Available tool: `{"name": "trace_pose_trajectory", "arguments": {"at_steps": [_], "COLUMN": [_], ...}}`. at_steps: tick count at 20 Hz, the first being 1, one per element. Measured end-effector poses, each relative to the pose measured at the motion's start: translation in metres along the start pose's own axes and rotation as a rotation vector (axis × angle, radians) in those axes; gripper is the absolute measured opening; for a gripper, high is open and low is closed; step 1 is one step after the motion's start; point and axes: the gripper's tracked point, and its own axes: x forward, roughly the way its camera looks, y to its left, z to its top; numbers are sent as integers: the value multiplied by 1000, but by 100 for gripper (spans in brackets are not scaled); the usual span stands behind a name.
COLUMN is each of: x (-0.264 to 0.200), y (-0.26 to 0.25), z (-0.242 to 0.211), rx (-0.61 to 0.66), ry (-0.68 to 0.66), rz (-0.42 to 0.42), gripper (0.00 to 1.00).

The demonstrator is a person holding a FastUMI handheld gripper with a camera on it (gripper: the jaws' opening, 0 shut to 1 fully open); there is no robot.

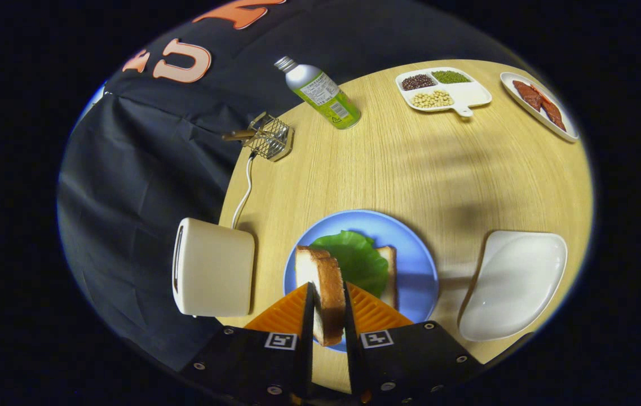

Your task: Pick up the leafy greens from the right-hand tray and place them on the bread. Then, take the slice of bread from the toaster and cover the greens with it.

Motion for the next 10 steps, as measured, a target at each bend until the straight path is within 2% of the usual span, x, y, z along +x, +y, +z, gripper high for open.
{"name": "trace_pose_trajectory", "arguments": {"at_steps": [2, 4, 5, 7, 10], "x": [-3, -12, -17, -33, -67], "y": [-3, 2, 5, 12, 20], "z": [-1, 2, 7, 19, 45], "rx": [-25, -28, -29, -35, -101], "ry": [-11, -39, -65, -124, -237], "rz": [-16, -9, -2, 13, -2], "gripper": [40, 58, 71, 84, 90]}}
